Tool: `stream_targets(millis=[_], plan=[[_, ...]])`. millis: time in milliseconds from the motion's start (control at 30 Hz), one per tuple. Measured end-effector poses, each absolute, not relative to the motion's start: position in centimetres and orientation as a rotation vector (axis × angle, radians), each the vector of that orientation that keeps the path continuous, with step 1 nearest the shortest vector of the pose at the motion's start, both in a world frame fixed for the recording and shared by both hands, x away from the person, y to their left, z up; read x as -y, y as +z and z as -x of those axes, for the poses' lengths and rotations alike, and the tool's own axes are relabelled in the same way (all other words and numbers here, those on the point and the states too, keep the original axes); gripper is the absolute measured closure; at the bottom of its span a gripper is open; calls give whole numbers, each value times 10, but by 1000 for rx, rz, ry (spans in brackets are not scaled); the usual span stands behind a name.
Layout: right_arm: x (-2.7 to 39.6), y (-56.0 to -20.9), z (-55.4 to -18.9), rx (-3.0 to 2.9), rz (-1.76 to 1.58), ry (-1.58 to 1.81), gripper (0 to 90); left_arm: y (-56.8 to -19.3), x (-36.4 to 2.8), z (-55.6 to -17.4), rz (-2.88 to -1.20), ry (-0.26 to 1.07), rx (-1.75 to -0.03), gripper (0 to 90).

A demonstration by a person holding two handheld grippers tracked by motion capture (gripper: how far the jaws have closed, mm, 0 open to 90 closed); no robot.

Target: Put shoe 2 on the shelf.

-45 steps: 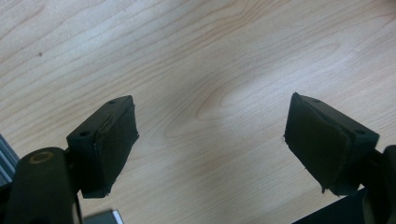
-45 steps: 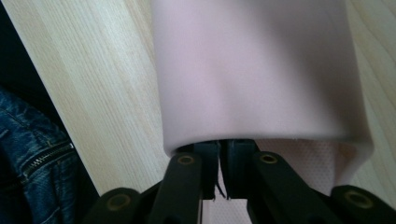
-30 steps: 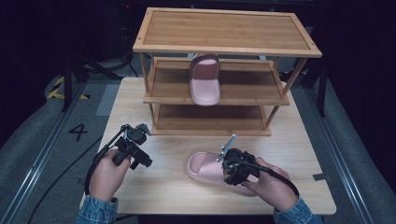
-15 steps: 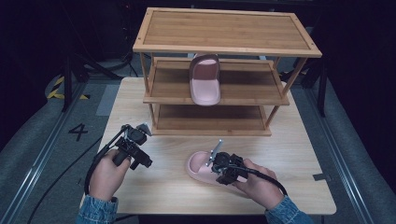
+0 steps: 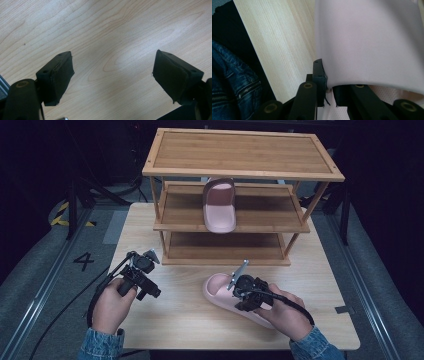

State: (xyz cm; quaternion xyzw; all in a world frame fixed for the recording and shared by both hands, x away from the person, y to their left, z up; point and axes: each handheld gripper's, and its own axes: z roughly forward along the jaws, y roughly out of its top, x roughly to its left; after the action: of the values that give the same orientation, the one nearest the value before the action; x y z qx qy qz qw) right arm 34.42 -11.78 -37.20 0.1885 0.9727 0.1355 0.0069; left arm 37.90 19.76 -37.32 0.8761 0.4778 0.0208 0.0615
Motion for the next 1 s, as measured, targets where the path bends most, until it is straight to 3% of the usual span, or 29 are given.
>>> stream_targets(millis=[1000], plan=[[159, -258, -367, -2900, -696, 495, 806, -375, -186, -396, -2706, -3, -1405, 175]])
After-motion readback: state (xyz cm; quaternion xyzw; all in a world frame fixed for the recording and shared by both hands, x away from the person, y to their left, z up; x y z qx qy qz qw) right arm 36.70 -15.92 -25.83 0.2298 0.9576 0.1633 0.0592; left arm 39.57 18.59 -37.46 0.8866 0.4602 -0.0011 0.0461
